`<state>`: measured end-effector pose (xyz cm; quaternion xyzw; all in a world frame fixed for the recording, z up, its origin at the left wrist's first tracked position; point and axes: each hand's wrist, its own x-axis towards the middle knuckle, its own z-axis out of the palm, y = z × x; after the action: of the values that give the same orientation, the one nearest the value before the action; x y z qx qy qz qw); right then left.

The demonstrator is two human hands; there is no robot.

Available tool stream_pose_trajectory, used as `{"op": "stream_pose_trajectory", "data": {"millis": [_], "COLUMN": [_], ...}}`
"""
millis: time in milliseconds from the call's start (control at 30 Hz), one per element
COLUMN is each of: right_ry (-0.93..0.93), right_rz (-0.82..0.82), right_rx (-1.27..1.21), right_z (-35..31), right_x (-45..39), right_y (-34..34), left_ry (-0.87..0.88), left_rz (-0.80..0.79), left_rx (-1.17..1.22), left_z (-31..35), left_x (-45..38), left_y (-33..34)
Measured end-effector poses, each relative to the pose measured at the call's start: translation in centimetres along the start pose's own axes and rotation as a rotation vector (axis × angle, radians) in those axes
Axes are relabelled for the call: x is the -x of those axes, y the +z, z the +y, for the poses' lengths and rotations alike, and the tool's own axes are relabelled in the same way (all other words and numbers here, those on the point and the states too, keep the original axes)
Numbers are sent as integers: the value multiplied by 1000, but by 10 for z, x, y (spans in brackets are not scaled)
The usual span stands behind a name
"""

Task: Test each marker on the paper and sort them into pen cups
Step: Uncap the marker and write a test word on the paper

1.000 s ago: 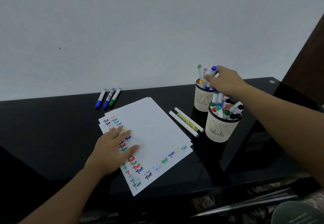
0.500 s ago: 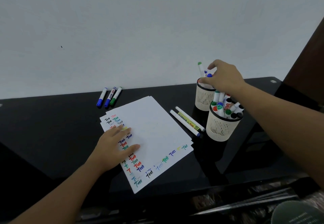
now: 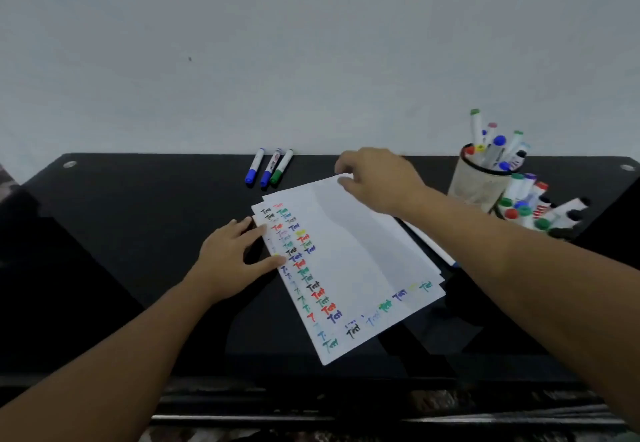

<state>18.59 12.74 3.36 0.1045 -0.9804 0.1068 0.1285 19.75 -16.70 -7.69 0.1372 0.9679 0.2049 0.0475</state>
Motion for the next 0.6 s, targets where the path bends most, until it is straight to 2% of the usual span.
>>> {"op": "stream_pose_trajectory", "data": {"millis": [100, 200, 467, 600], "right_ry": [-36, -69, -96, -135], "right_rz": [-152, -222, -239, -177], "right_rx": [11, 59, 182, 226], "right_z": [-12, -25, -44, -45], "right_x": [-24, -53, -132, -147], "right_y": [42, 77, 134, 151], "left_ry": [20, 29, 28, 26], "left_rz": [42, 79, 121, 121], "left_rx": [-32, -37, -17, -13], "left_z": [-2, -7, -13, -16], "left_x": [2, 1, -3, -4], "left_y": [5, 7, 12, 12]}}
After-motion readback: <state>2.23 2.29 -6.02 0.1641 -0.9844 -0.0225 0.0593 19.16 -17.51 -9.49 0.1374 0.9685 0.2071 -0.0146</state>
